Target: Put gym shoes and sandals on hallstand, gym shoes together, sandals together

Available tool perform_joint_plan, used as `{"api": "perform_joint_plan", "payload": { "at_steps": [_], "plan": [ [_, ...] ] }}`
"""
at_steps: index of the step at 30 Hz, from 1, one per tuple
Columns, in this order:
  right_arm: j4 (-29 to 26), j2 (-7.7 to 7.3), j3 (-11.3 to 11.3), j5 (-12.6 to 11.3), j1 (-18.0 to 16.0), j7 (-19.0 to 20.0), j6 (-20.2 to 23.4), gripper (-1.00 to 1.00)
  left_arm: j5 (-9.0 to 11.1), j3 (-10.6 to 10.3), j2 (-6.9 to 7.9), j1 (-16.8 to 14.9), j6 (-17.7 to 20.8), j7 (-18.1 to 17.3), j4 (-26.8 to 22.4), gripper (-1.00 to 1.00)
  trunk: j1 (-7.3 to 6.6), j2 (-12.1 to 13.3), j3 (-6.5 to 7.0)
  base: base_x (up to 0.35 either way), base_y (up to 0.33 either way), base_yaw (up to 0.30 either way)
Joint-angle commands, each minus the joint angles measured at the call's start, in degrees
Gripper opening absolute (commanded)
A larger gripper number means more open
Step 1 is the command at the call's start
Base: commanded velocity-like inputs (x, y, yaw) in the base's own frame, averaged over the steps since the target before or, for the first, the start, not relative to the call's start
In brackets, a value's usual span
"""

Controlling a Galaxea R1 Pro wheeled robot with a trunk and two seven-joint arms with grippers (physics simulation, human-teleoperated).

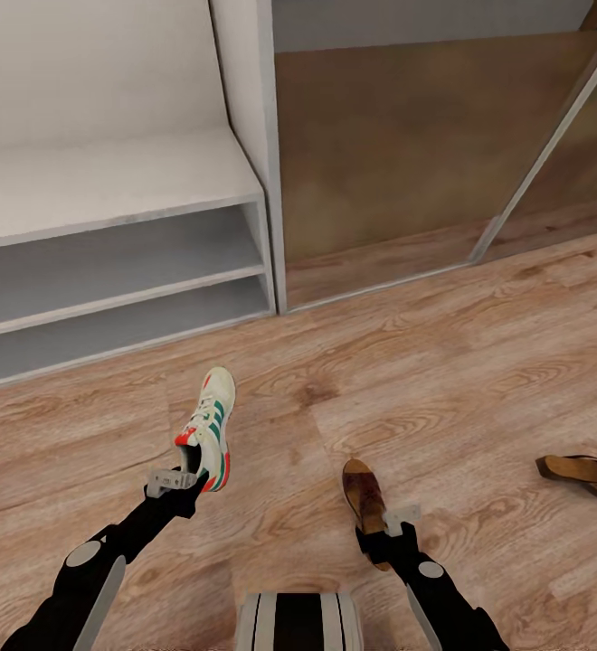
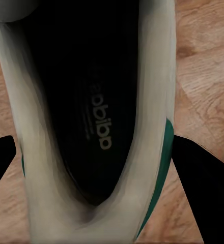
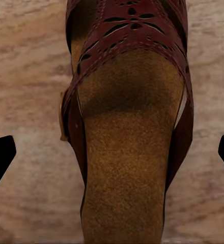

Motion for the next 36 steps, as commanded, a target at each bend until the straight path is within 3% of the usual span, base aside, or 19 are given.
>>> {"api": "perform_joint_plan", "payload": {
  "at_steps": [1, 8, 23, 28, 36],
  "plan": [
    [0.0, 0.05, -0.3, 0.6, 0.0, 0.3, -0.1, 1.0, 0.7, 0.1, -0.01, 0.0, 0.5, -0.3, -0.1, -1.0, 0.01, 0.0, -0.35, 0.0, 0.0, 0.0],
    [0.0, 0.06, -0.3, 0.6, 0.0, 0.3, -0.1, 1.0, 0.7, 0.1, 0.07, -0.1, 0.6, -0.3, 0.0, -1.0, 0.19, -0.1, -2.49, 0.0, 0.0, 0.0],
    [-0.1, 0.06, -0.3, 0.5, 0.0, 0.3, -0.1, 1.0, 0.7, 0.1, 0.13, -0.1, 0.6, -0.3, -0.1, -1.0, 0.19, -0.1, -2.8, 0.0, 0.0, -0.045],
    [-0.1, 0.07, -0.3, 0.5, 0.0, 0.3, -0.1, 1.0, 0.7, 0.1, 0.16, -0.1, 0.6, -0.3, -0.1, -1.0, 0.32, -0.2, -4.15, 0.0, 0.0, -0.005],
    [-0.1, 0.07, -0.3, 0.5, 0.0, 0.3, -0.1, 1.0, 0.7, 0.1, 0.17, -0.1, 0.6, -0.3, -0.1, -1.0, 0.32, -0.2, -4.44, 0.0, 0.0, 0.0]
  ]
}}
